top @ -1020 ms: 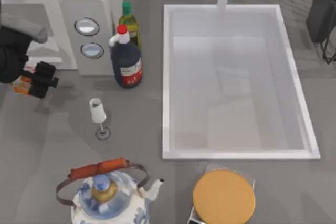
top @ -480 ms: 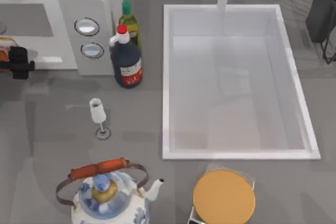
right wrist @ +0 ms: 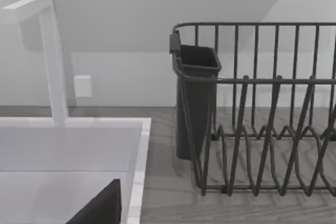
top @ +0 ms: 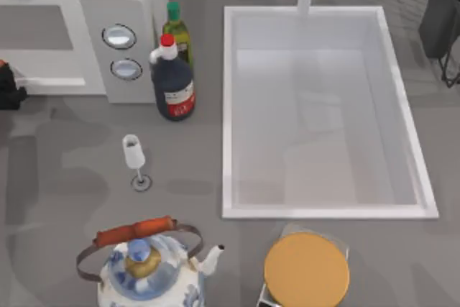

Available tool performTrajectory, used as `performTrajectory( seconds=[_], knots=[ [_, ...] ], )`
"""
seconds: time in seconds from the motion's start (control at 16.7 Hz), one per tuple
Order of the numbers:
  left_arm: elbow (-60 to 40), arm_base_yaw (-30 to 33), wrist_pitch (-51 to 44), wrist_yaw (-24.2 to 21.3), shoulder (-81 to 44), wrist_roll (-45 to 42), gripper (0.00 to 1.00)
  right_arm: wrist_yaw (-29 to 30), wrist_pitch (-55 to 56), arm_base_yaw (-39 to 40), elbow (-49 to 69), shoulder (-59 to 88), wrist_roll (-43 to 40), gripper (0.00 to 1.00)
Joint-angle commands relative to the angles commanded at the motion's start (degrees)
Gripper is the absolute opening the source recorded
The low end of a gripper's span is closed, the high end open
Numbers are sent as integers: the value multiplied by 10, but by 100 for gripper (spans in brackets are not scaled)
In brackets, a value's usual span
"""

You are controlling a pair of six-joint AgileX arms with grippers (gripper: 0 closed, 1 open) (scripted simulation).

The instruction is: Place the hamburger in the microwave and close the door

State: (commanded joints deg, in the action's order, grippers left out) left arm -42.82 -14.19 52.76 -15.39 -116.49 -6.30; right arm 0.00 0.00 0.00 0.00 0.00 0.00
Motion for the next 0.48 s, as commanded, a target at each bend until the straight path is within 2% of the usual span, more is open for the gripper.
performTrajectory(
  seconds=[0.3, 0.48],
  knots=[
    [-3, 3, -2, 1, 1, -2, 0, 0, 0, 0, 0, 0, 0, 100],
    [-41, 7, -16, 6, -25, 1, 0, 0, 0, 0, 0, 0, 0, 100]
  ],
)
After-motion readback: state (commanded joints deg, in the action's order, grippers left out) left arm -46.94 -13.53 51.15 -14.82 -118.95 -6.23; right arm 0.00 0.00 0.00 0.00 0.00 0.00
